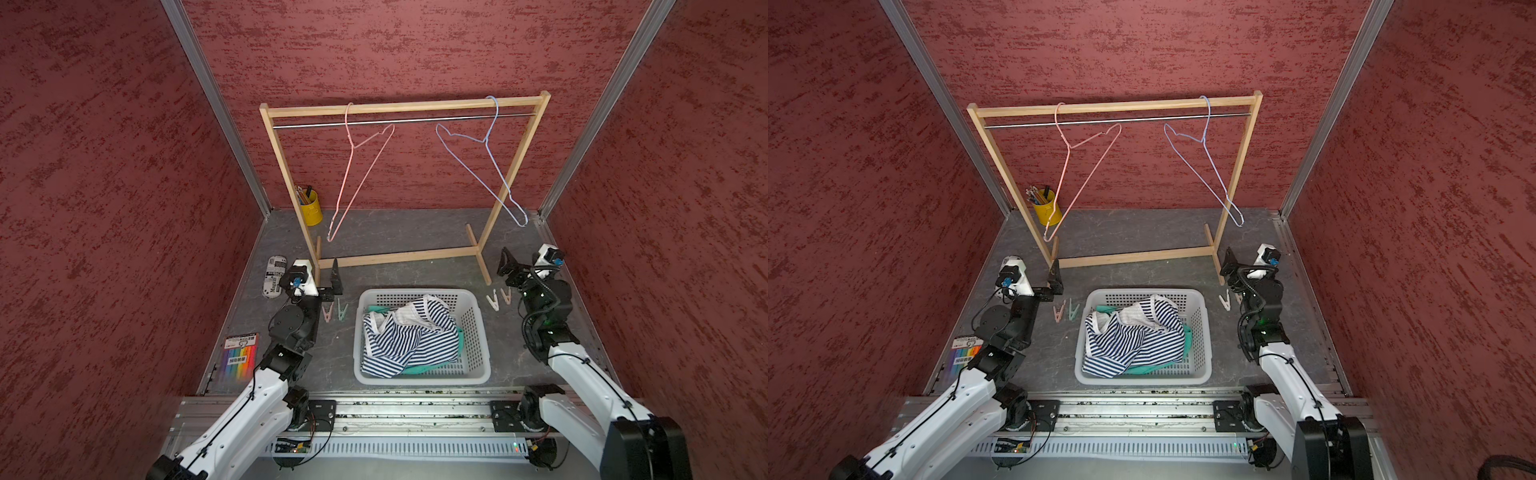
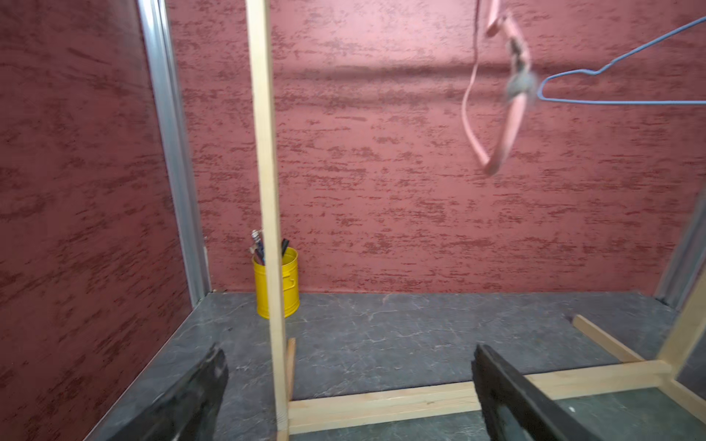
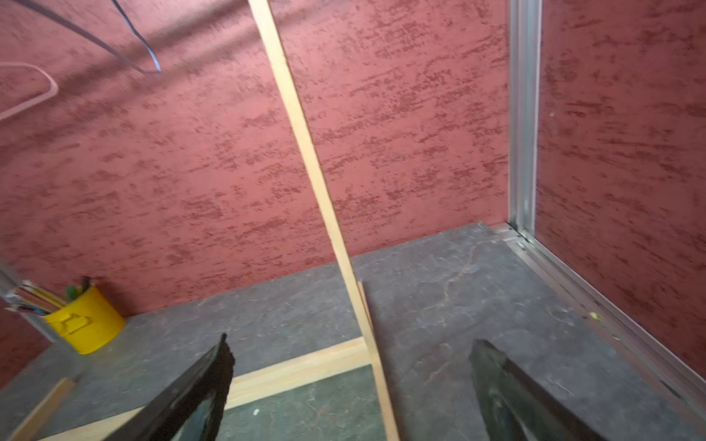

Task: Remove the clothespins securing tank tops to the hanger
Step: Reset both arms

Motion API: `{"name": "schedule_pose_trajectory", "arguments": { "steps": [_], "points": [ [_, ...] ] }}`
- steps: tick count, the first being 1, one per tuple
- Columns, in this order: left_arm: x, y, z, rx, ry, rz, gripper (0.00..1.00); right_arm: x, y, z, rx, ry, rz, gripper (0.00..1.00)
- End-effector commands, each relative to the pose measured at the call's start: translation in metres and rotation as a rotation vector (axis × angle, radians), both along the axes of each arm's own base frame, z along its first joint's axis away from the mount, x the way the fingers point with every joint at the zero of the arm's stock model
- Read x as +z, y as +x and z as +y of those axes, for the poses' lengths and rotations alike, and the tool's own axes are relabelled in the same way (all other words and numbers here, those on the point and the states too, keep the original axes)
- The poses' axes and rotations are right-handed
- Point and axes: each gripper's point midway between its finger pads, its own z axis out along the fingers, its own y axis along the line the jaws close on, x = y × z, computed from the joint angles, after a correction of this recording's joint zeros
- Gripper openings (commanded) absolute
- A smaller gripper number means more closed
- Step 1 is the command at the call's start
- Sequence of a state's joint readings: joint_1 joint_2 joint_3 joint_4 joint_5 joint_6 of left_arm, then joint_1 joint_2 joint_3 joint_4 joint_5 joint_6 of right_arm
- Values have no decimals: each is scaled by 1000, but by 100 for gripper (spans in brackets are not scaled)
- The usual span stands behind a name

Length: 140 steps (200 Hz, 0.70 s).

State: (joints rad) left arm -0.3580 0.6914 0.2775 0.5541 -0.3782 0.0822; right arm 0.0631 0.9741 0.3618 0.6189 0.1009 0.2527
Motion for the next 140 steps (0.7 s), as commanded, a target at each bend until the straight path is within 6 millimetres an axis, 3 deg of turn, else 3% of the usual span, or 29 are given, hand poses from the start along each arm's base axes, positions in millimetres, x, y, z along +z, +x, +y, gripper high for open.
{"name": "schedule_pose_trajectory", "arguments": {
  "steps": [1,31,55,79,88,105,118,140],
  "points": [
    [-16,7,20,54,-70,18,99,-2,-4,-29,-165,-10,-67,99],
    [-39,10,49,154,-108,39,99,-28,3,-33,-191,-75,-38,99],
    [-69,17,70,207,-115,98,99,-42,6,-50,-301,-91,20,99],
    [-101,26,87,254,-134,158,99,-39,-22,-56,-341,-176,-85,99],
    [-104,27,87,253,-131,136,100,-43,-36,-61,-362,-153,-133,99],
    [-109,35,83,239,-92,142,99,-50,-45,-57,-327,-156,-174,99],
    [-116,46,80,223,-75,177,99,-59,-35,-41,-237,-215,-156,99],
    [-130,67,67,147,-32,230,100,-78,2,-29,-158,-262,-37,99]
  ]
}}
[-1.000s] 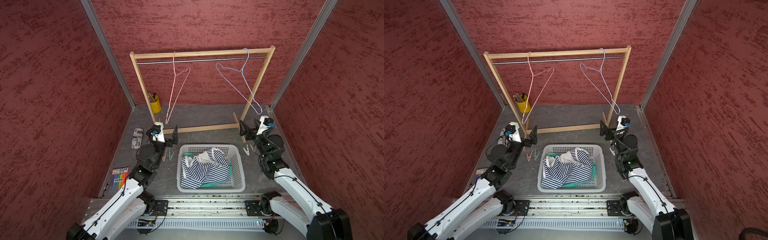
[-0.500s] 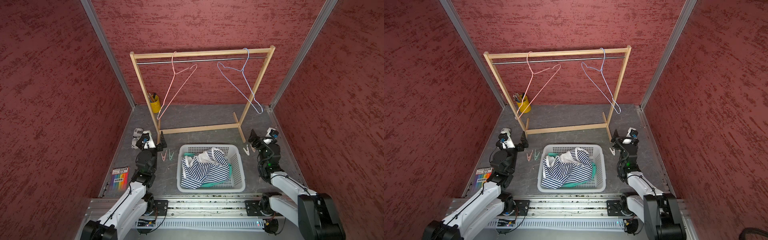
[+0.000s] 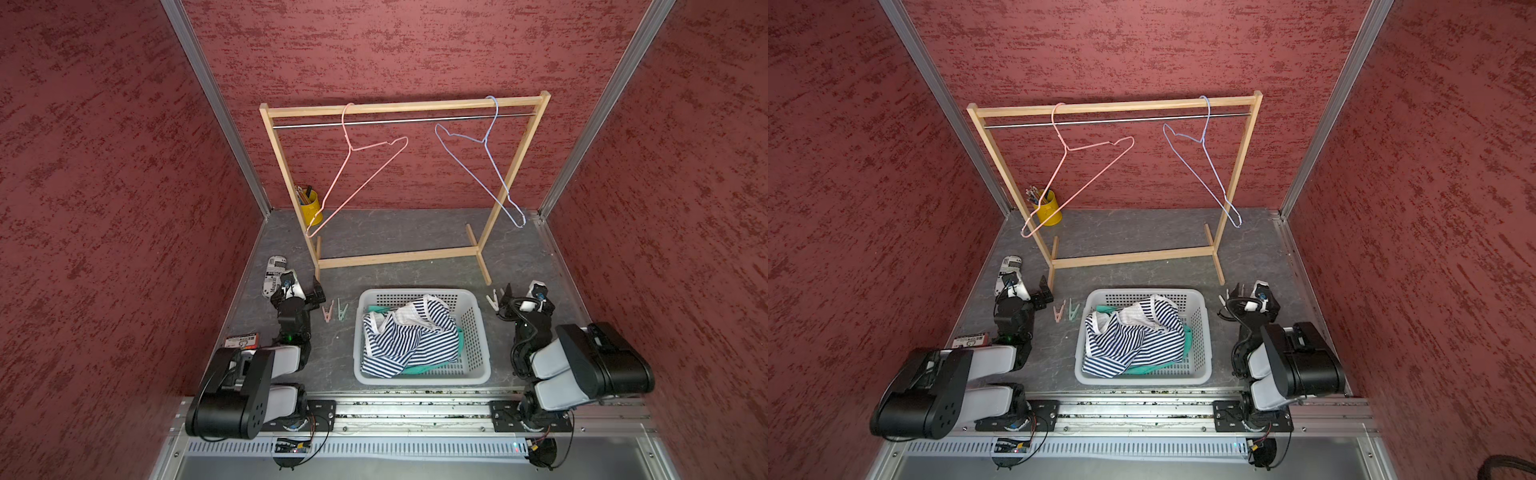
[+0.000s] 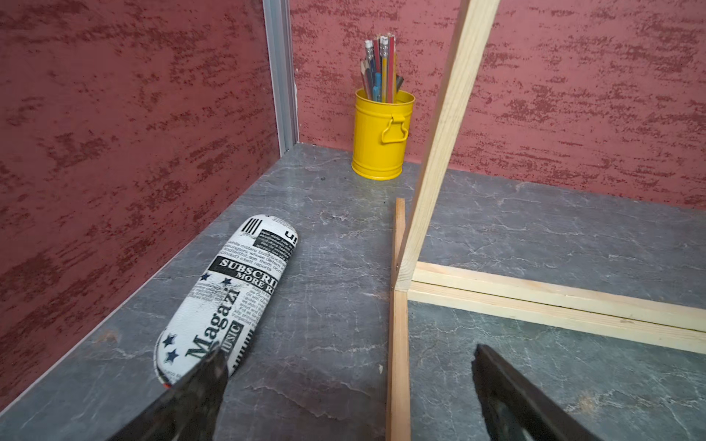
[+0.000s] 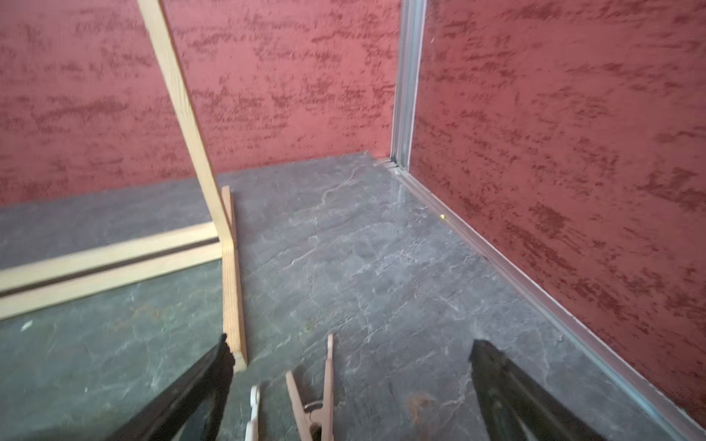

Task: Remove the clothespins securing tank tops to the hanger
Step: Reset both arms

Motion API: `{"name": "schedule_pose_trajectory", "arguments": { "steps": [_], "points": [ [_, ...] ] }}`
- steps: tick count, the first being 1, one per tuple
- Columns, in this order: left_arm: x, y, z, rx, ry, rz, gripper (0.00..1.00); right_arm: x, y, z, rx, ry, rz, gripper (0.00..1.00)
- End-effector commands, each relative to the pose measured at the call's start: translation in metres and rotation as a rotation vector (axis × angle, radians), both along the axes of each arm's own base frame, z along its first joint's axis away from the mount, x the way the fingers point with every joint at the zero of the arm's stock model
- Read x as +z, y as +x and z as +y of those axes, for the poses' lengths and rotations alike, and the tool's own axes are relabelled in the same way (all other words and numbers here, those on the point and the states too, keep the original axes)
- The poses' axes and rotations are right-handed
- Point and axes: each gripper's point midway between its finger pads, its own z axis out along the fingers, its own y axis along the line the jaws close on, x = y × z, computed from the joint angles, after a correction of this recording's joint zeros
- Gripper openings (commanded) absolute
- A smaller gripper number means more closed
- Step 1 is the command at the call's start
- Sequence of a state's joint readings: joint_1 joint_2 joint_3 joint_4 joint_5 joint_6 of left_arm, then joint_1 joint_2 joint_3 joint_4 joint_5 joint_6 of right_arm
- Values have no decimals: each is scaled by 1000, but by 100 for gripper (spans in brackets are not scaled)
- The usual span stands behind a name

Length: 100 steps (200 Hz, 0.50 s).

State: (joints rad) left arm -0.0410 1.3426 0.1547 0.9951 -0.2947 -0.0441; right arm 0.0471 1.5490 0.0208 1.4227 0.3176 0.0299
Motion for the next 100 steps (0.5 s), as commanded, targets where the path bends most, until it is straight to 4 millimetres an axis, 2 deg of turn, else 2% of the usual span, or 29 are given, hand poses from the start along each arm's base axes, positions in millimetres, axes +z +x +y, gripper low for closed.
{"name": "schedule_pose_trajectory", "arguments": {
  "steps": [1,8,23,57,100],
  "points": [
    [19,25,-14,-92,26,-75,99,52,33,15,87,-39,-160,99],
    [11,33,-20,-126,29,-47,99,48,42,17,105,-32,-127,99],
    [-2,48,-30,-172,69,19,99,50,41,15,108,-29,-137,99],
    [-3,56,-25,-183,20,49,100,50,42,15,109,-28,-139,99],
    [-4,56,-24,-183,11,62,100,50,42,15,110,-28,-138,99]
  ]
}}
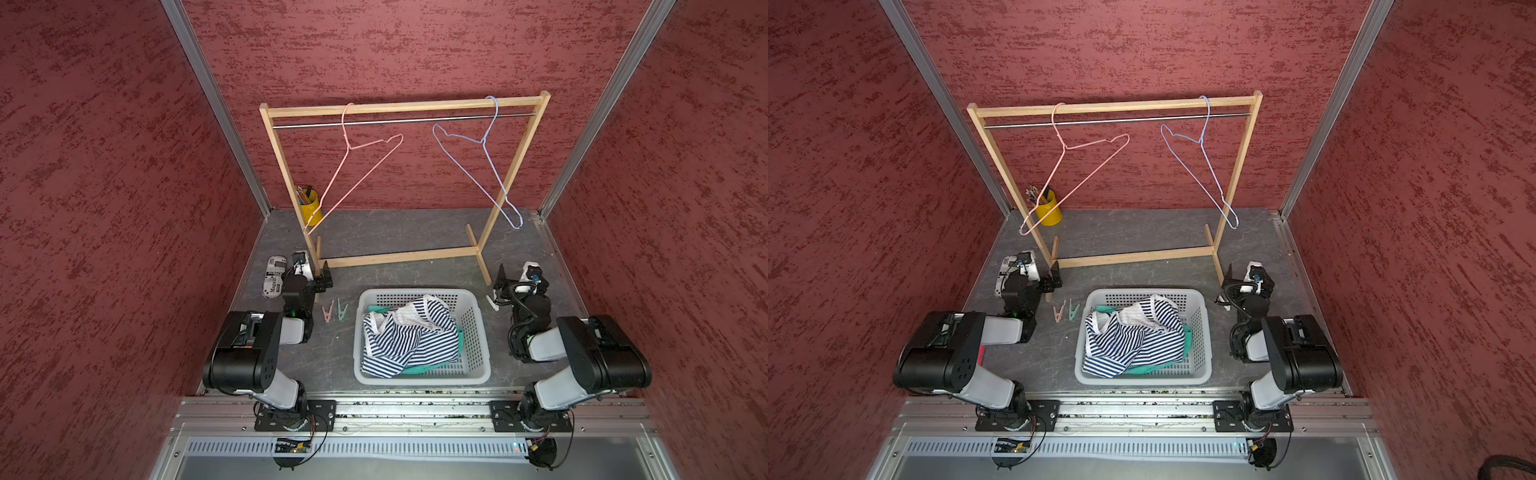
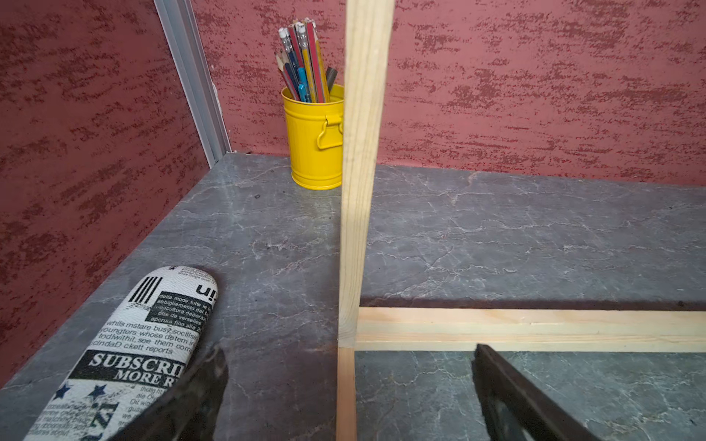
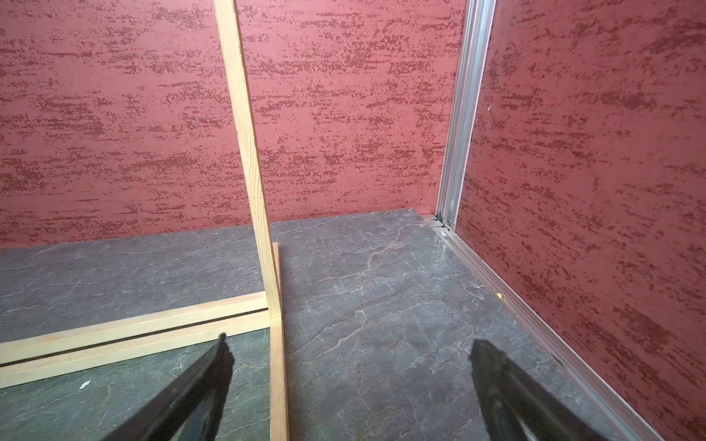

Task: Remove the clothespins securing tank tops to the hanger
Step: Reset both arms

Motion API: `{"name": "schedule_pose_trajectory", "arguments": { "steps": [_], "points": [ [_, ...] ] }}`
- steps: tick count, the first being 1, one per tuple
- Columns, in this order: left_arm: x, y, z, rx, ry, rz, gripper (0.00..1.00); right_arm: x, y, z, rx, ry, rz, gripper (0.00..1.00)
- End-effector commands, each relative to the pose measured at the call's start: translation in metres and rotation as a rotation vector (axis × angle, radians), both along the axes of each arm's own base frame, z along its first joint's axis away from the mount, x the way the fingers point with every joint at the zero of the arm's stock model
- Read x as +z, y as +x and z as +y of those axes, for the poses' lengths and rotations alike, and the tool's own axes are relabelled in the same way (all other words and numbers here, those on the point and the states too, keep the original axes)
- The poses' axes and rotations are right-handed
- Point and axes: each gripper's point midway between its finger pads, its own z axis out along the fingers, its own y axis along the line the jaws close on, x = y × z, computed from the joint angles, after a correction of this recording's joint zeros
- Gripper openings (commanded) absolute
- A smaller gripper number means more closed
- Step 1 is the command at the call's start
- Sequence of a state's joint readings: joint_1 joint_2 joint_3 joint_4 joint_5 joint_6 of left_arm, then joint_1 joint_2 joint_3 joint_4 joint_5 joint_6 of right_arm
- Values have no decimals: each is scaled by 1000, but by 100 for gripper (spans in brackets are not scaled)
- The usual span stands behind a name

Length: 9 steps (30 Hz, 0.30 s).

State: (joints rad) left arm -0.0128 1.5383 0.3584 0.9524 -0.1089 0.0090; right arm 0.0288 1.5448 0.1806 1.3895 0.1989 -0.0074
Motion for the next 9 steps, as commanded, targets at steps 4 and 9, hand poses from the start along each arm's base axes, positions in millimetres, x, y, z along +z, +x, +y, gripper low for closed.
{"name": "schedule_pose_trajectory", "arguments": {
  "steps": [4,9],
  "points": [
    [-3,0,-2,-20,0,18,100,1,3,5,40,-7,1,99],
    [-3,0,-2,-18,-2,14,100,3,1,0,14,2,-9,99]
  ]
}}
